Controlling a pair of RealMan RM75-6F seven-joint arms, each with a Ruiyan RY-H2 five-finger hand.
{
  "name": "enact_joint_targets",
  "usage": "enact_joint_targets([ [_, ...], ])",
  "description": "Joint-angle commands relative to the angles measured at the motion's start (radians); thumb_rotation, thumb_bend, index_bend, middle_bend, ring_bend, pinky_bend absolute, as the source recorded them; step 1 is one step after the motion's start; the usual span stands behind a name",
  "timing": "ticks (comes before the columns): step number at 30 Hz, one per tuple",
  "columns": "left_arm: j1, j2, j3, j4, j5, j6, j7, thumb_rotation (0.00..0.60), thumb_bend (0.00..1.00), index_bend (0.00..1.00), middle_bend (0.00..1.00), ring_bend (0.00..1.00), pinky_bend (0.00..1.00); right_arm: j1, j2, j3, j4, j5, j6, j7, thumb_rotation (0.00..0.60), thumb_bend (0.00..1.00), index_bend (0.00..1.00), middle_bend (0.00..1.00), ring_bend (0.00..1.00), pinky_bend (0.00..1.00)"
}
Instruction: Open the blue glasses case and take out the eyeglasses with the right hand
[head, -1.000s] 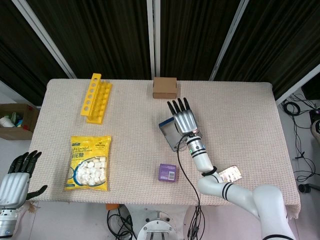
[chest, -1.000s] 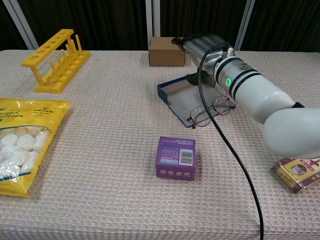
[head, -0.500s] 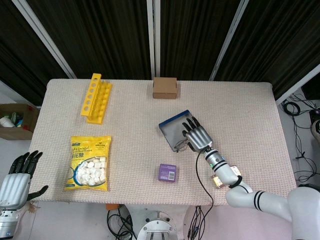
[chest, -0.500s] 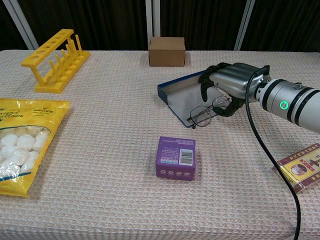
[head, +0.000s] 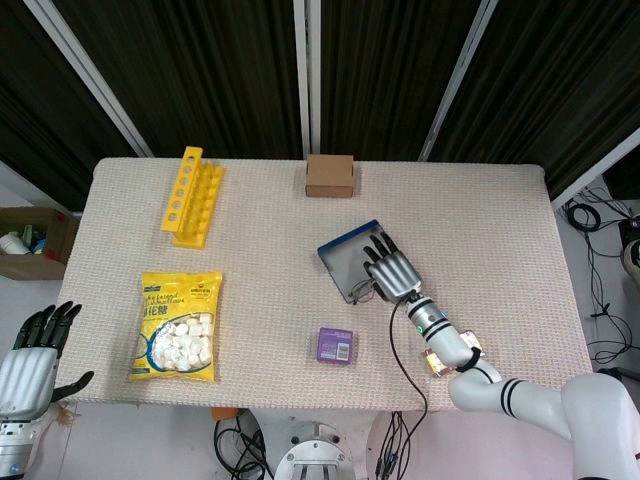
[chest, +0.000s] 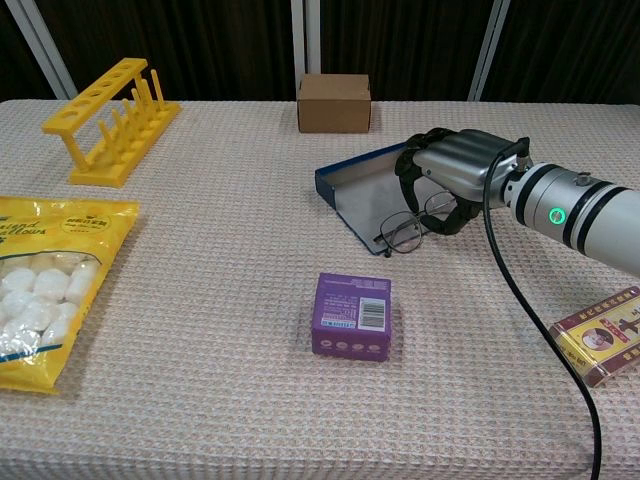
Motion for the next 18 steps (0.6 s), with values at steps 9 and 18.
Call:
enact_joint_targets([
  [9, 0.002, 0.000, -0.001, 0.005, -0.005, 0.000, -0.006, 0.600, 0.12, 0.07, 0.07, 0.05, 0.10, 0.006, -0.028, 0.004, 0.044, -0.014, 0.011, 0.026, 0.600, 0.44, 0.65, 0.23, 0.00, 0.00],
  [18, 0.002, -0.001, -0.003, 0.013, 0.000, 0.003, -0.014, 0.600, 0.12, 0.07, 0.07, 0.05, 0.10, -0.003, 0.062, -0.005, -0.118, -0.094, 0.075, 0.061, 0.600, 0.48, 0.70, 0.24, 0.00, 0.00],
])
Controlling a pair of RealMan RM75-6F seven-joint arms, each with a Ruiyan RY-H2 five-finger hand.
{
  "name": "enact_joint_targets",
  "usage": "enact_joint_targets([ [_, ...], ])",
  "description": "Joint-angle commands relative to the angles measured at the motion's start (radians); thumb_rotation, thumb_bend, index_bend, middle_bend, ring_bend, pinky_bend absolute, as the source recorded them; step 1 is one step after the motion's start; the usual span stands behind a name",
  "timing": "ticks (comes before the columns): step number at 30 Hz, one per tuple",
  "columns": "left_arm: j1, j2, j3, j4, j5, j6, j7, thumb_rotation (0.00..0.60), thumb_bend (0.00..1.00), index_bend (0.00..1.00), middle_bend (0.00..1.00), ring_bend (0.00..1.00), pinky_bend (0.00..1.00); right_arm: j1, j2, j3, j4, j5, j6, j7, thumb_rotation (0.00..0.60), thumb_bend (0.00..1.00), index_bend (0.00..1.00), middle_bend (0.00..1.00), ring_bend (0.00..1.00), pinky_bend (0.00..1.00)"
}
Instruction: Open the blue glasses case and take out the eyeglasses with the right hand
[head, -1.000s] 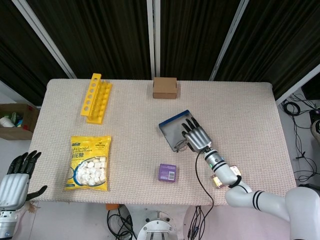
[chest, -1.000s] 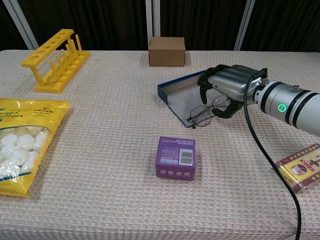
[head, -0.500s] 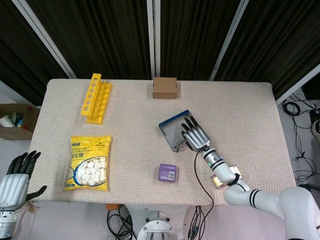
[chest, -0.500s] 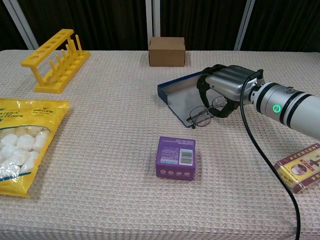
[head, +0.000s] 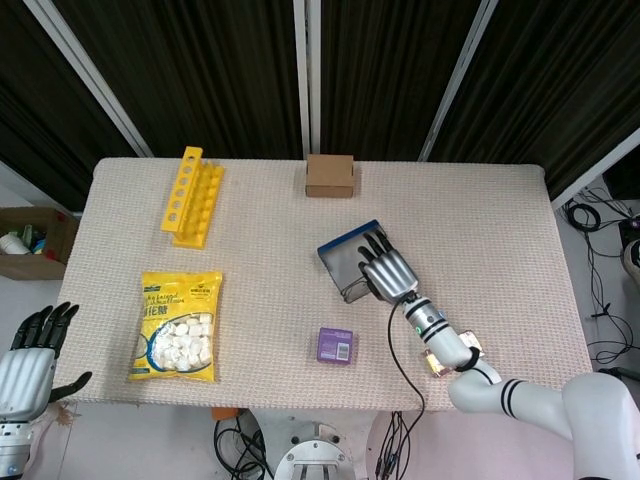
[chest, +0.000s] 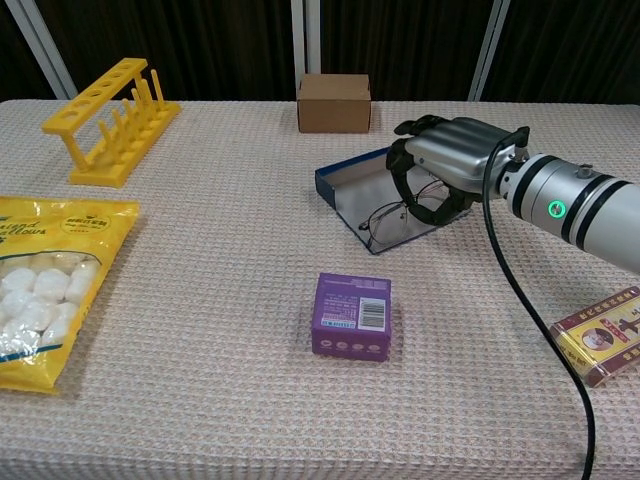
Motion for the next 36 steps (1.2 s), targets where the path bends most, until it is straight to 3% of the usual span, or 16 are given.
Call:
enact_joint_targets([
  [1, -0.002, -0.001, -0.001, 0.001, 0.004, 0.001, -0.001, 0.600, 0.12, 0.07, 0.07, 0.05, 0.10, 0.000, 0.045, 0.000, -0.092, -0.031, 0.024, 0.005, 0.600, 0.48, 0.70, 0.24, 0.00, 0.00],
  [8, -0.009, -0.003, -0.005, 0.011, 0.007, -0.004, -0.013, 0.600, 0.12, 0.07, 0.07, 0.05, 0.10, 0.051, -0.036, 0.061, -0.160, 0.035, -0.007, -0.057, 0.600, 0.48, 0.70, 0.24, 0.00, 0.00],
  [17, -0.004, -0.004, -0.002, 0.029, 0.000, -0.002, -0.035, 0.600, 0.12, 0.07, 0.07, 0.05, 0.10, 0.141, -0.230, 0.116, -0.054, 0.181, -0.055, -0.231, 0.600, 0.48, 0.67, 0.24, 0.00, 0.00],
  [19, -0.003, -0.005, -0.001, 0.032, 0.001, -0.001, -0.036, 0.600, 0.12, 0.07, 0.07, 0.05, 0.10, 0.152, -0.256, 0.117, -0.033, 0.199, -0.059, -0.253, 0.600, 0.47, 0.58, 0.23, 0.00, 0.00],
  [22, -0.002, -0.004, -0.001, 0.032, 0.004, 0.003, -0.037, 0.600, 0.12, 0.07, 0.07, 0.05, 0.10, 0.161, -0.272, 0.116, -0.024, 0.220, -0.063, -0.282, 0.600, 0.39, 0.29, 0.16, 0.00, 0.00],
  [24, 0.000, -0.003, -0.003, 0.032, 0.003, 0.006, -0.038, 0.600, 0.12, 0.07, 0.07, 0.05, 0.10, 0.157, -0.258, 0.113, -0.039, 0.225, -0.058, -0.286, 0.600, 0.36, 0.16, 0.15, 0.00, 0.00],
  [26, 0.000, -0.004, -0.003, 0.032, 0.002, 0.007, -0.039, 0.600, 0.12, 0.07, 0.07, 0.05, 0.10, 0.144, -0.224, 0.111, -0.071, 0.221, -0.042, -0.281, 0.600, 0.35, 0.10, 0.15, 0.00, 0.00],
  [31, -0.002, -0.005, -0.003, 0.033, 0.008, 0.007, -0.039, 0.600, 0.12, 0.07, 0.07, 0.04, 0.10, 0.076, -0.063, 0.089, -0.220, 0.181, 0.029, -0.255, 0.600, 0.35, 0.07, 0.14, 0.00, 0.00],
  [36, -0.006, -0.001, -0.006, 0.026, 0.011, 0.008, -0.032, 0.600, 0.12, 0.07, 0.06, 0.05, 0.10, -0.044, 0.212, 0.030, -0.429, 0.145, 0.113, -0.219, 0.600, 0.37, 0.07, 0.13, 0.00, 0.00],
])
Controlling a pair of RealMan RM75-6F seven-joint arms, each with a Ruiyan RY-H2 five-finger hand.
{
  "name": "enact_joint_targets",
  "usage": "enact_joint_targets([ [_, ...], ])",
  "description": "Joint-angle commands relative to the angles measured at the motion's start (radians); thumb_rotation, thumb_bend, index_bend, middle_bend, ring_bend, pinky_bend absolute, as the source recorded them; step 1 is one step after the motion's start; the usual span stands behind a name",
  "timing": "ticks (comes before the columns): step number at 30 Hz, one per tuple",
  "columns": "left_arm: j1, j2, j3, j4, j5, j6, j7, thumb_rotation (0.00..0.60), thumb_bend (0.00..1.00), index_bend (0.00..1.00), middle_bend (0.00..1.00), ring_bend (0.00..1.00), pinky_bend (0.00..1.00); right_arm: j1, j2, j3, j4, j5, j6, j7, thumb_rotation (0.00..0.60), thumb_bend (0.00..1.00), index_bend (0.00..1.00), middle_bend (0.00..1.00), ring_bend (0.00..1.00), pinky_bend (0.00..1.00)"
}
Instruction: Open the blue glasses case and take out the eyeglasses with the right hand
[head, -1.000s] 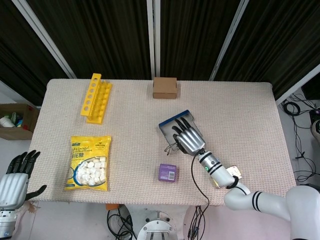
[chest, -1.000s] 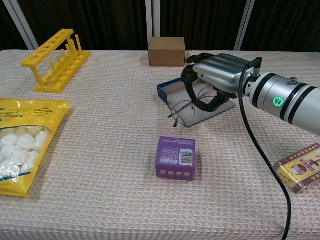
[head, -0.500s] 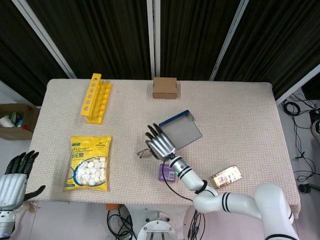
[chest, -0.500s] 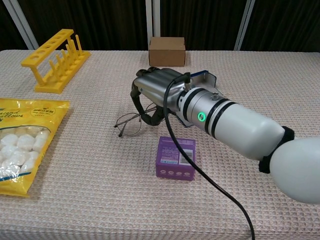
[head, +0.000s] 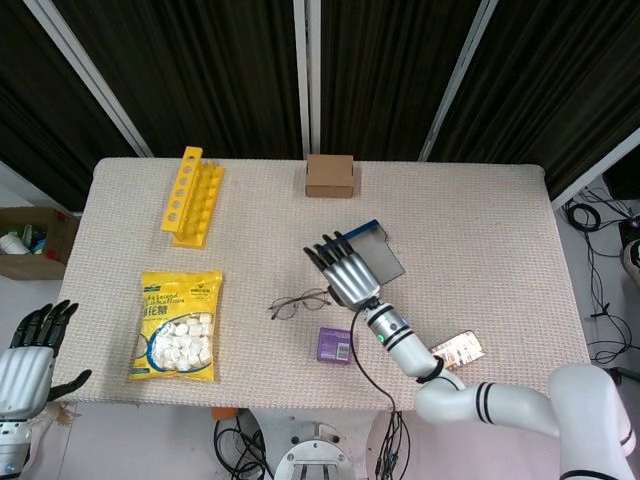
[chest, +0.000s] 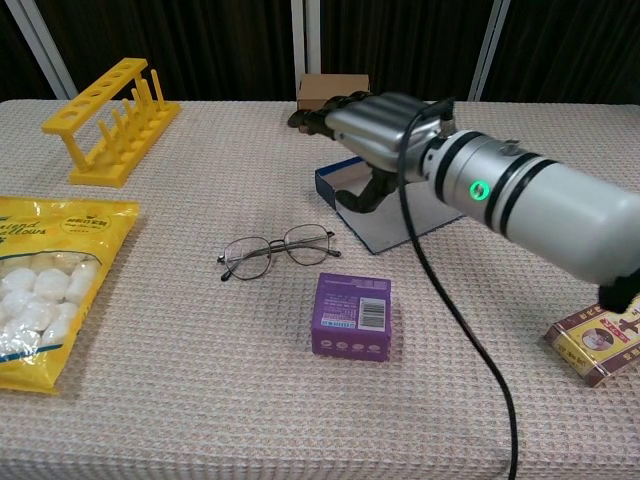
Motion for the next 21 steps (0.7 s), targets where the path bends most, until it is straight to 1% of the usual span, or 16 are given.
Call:
enact_joint_targets([
  [1, -0.002, 0.001, -0.003, -0.004, 0.001, 0.000, 0.005, 0.600, 0.12, 0.07, 0.07, 0.05, 0.10, -0.133, 0.272, -0.063, -0.207, -0.047, 0.098, 0.060, 0.600, 0.38, 0.07, 0.12, 0.00, 0.00],
  [2, -0.004, 0.000, -0.005, -0.006, 0.001, -0.001, 0.007, 0.600, 0.12, 0.07, 0.07, 0.05, 0.10, -0.170, 0.336, -0.077, -0.242, -0.067, 0.129, 0.096, 0.600, 0.38, 0.07, 0.11, 0.00, 0.00],
  [5, -0.012, -0.003, -0.010, -0.011, -0.001, -0.008, 0.012, 0.600, 0.12, 0.07, 0.07, 0.05, 0.10, -0.267, 0.480, -0.128, -0.293, -0.135, 0.211, 0.210, 0.600, 0.39, 0.07, 0.10, 0.00, 0.00],
  [8, -0.020, -0.005, -0.013, -0.016, -0.004, -0.020, 0.022, 0.600, 0.12, 0.07, 0.07, 0.05, 0.10, -0.364, 0.580, -0.186, -0.295, -0.205, 0.298, 0.321, 0.600, 0.40, 0.07, 0.08, 0.00, 0.00],
  [10, -0.025, -0.006, -0.015, -0.021, -0.004, -0.025, 0.034, 0.600, 0.12, 0.07, 0.07, 0.05, 0.10, -0.429, 0.621, -0.225, -0.276, -0.254, 0.361, 0.398, 0.600, 0.41, 0.07, 0.08, 0.00, 0.00],
  [13, -0.029, -0.008, -0.018, -0.028, -0.008, -0.028, 0.056, 0.600, 0.12, 0.07, 0.06, 0.05, 0.10, -0.514, 0.645, -0.273, -0.223, -0.317, 0.446, 0.516, 0.600, 0.43, 0.07, 0.07, 0.00, 0.00],
  [15, -0.029, -0.010, -0.021, -0.030, -0.013, -0.028, 0.070, 0.600, 0.12, 0.07, 0.07, 0.05, 0.10, -0.559, 0.640, -0.294, -0.179, -0.346, 0.492, 0.585, 0.600, 0.43, 0.07, 0.06, 0.00, 0.00],
  [17, -0.029, -0.013, -0.024, -0.031, -0.022, -0.032, 0.092, 0.600, 0.12, 0.07, 0.07, 0.05, 0.10, -0.602, 0.623, -0.309, -0.124, -0.372, 0.537, 0.640, 0.600, 0.43, 0.07, 0.06, 0.00, 0.00],
  [21, -0.030, -0.014, -0.025, -0.039, -0.029, -0.035, 0.113, 0.600, 0.12, 0.07, 0.07, 0.05, 0.10, -0.643, 0.587, -0.310, -0.056, -0.402, 0.581, 0.682, 0.600, 0.44, 0.07, 0.06, 0.00, 0.00],
])
